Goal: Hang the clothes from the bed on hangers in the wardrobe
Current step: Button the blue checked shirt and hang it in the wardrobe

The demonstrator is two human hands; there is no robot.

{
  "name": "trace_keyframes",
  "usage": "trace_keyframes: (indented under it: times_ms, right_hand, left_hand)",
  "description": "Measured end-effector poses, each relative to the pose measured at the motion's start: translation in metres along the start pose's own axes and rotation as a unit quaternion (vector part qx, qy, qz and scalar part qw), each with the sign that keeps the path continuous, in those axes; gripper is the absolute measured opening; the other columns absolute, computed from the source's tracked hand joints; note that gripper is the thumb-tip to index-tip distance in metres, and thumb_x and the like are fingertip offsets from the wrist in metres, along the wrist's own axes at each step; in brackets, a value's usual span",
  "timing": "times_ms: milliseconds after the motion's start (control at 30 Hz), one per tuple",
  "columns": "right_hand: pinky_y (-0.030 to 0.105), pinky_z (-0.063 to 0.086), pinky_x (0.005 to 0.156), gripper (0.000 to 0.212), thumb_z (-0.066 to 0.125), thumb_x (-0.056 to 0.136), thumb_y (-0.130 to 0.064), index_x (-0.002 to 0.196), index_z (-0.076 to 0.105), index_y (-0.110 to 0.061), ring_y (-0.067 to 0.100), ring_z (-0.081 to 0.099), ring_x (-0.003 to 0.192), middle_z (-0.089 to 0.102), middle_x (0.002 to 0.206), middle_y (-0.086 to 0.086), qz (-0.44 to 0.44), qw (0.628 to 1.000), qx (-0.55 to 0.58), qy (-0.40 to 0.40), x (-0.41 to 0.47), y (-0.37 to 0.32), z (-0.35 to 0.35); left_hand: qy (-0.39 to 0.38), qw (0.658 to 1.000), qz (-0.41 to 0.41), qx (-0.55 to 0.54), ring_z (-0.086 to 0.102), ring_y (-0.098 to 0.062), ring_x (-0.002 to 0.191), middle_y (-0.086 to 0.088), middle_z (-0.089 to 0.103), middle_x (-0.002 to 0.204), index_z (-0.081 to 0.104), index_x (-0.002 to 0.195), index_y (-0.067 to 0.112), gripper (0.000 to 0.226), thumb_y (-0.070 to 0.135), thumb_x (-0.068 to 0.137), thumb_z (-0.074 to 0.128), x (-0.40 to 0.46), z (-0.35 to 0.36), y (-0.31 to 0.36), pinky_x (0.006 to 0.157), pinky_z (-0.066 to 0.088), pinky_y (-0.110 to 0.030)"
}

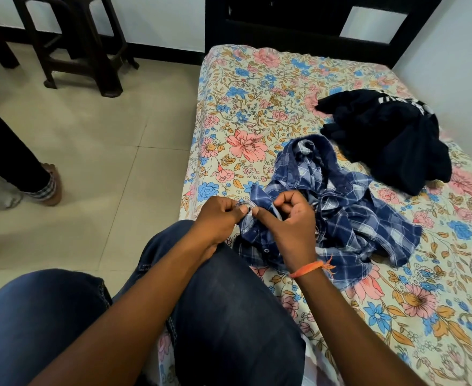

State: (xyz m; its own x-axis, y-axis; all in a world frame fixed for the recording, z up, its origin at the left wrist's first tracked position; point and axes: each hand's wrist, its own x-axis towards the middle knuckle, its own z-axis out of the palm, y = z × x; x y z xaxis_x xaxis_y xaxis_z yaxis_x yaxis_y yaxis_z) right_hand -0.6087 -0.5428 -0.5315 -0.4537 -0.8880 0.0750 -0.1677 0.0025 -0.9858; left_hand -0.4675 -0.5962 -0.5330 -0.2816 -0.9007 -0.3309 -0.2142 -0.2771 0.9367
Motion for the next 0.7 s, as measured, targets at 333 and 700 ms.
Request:
trace_keyframes:
  times_ms: [333,700]
  right_hand:
    - [0.046,0.057,0.073,0.042,0.084,0.073,-0.004,0.098,0.053,-0.015,0.023,0.062,0.078,0.062,0.088,0.015,0.036,0.999,0.033,0.002,0.000,-0.005,0.001]
    - [0.019,0.042,0.059,0.044,0.085,0.072,-0.005,0.086,0.046,-0.022,0.003,0.046,0.063,0.049,0.079,-0.002,-0.073,0.997,-0.029,0.001,-0.006,-0.005,0.004]
  left_hand:
    - [-0.002,0.998,0.048,-0.034,0.064,-0.010,0.072,-0.008,0.074,0.083,0.076,0.091,0.008,0.009,0.015,0.090,0.070,-0.006,-0.004,0.004,0.070,0.053,-0.029]
    - [0.015,0.998,0.061,-0.032,0.054,-0.019,0.060,-0.015,0.067,0.066,0.076,0.076,0.000,0.009,0.006,0.081,0.072,-0.012,-0.005,0.009,0.065,0.049,-0.037]
